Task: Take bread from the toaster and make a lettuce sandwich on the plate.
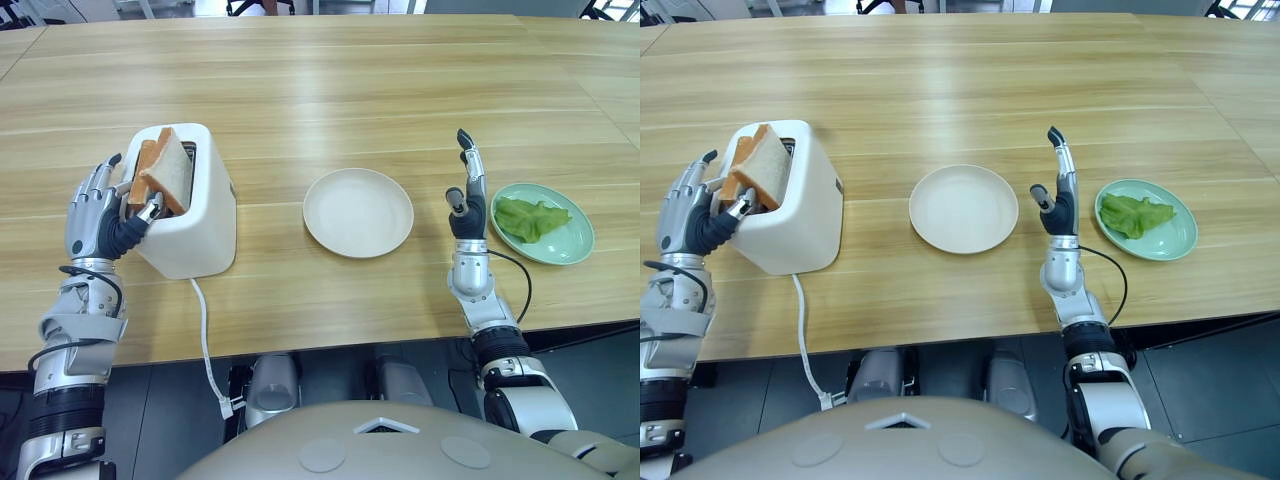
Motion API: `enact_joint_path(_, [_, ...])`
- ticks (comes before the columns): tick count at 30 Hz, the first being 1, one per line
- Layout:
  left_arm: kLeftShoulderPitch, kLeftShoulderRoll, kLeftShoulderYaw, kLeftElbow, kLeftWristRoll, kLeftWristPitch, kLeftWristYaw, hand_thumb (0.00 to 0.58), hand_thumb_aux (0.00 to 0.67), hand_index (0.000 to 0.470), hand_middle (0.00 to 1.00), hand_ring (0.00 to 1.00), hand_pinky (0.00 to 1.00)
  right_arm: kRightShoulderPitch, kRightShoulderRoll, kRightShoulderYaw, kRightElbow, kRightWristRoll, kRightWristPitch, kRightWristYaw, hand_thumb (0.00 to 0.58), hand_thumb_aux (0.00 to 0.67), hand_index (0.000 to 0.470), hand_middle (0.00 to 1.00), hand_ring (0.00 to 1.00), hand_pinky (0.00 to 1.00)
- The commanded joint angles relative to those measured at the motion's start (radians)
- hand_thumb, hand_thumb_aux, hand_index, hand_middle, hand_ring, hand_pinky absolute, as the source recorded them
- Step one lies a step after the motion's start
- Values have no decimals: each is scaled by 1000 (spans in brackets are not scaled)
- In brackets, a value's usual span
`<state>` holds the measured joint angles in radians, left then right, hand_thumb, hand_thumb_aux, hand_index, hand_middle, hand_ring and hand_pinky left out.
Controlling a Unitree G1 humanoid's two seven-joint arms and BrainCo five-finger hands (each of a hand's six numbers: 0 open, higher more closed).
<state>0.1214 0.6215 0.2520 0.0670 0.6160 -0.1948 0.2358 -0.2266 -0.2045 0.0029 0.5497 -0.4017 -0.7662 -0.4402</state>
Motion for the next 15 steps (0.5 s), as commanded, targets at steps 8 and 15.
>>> enact_joint_path(8, [-63, 10, -28, 77, -32, 5, 2, 580, 670, 460, 0, 0, 0, 16, -3, 5, 18, -4, 6, -15, 0, 0, 0, 0, 0, 0])
enact_joint_path(15, [-79, -16, 45, 16, -81, -23, 99, 580, 670, 460, 0, 0, 0, 17, -10, 1, 19, -4, 6, -26, 0, 0, 0, 0, 0, 0])
